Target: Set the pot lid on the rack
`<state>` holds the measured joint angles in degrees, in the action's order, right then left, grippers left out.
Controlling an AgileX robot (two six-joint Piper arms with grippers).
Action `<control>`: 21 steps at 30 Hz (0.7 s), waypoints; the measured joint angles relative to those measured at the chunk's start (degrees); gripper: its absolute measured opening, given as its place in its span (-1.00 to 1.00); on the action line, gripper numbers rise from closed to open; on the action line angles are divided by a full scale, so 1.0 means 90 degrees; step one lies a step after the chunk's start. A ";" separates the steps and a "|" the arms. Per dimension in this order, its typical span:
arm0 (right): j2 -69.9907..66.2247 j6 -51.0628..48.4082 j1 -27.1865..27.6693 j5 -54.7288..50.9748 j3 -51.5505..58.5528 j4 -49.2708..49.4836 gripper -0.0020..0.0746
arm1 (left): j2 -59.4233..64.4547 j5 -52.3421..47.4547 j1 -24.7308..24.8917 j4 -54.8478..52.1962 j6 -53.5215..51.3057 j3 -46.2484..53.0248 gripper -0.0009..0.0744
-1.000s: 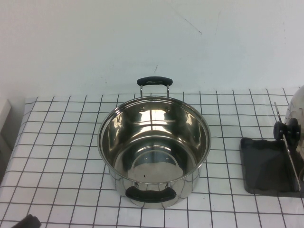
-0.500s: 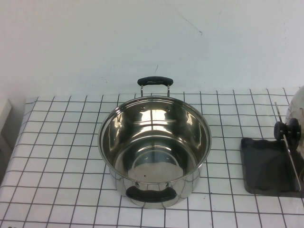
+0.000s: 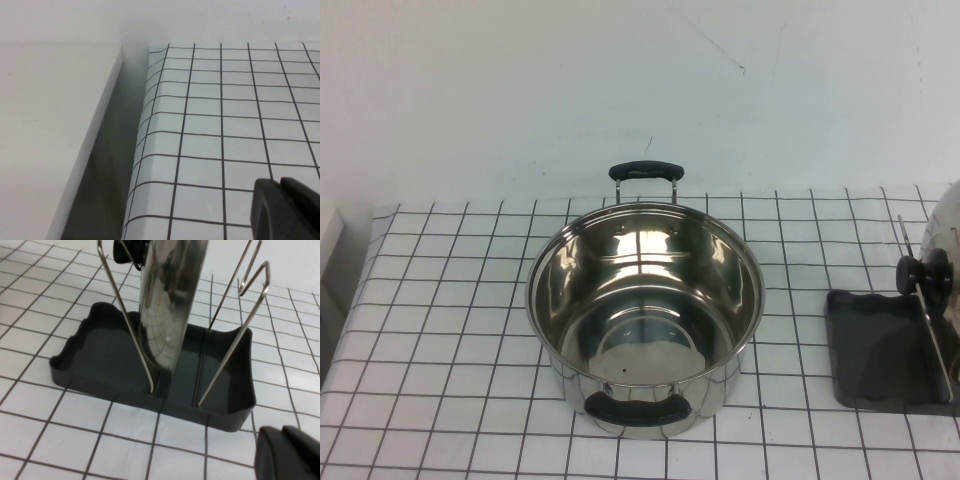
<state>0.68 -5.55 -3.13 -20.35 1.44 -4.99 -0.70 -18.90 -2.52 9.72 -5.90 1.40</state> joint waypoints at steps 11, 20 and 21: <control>0.0000 0.0003 0.0000 0.0000 0.0000 0.0000 -0.95 | 0.0000 -0.0042 0.0699 0.0105 -0.0179 -0.0006 -0.98; 0.0000 0.0014 0.0000 0.0000 0.0000 0.0000 -0.95 | 0.0000 -0.0042 0.0772 -0.0059 0.0535 -0.0015 -0.98; 0.0000 0.0014 0.0000 0.0000 0.0000 0.0000 -0.95 | 0.0000 -0.0042 0.0772 -0.0111 0.0535 -0.0015 -0.98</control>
<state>0.68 -5.43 -3.13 -20.35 1.44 -4.99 -0.70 -19.28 4.43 8.72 -1.09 1.27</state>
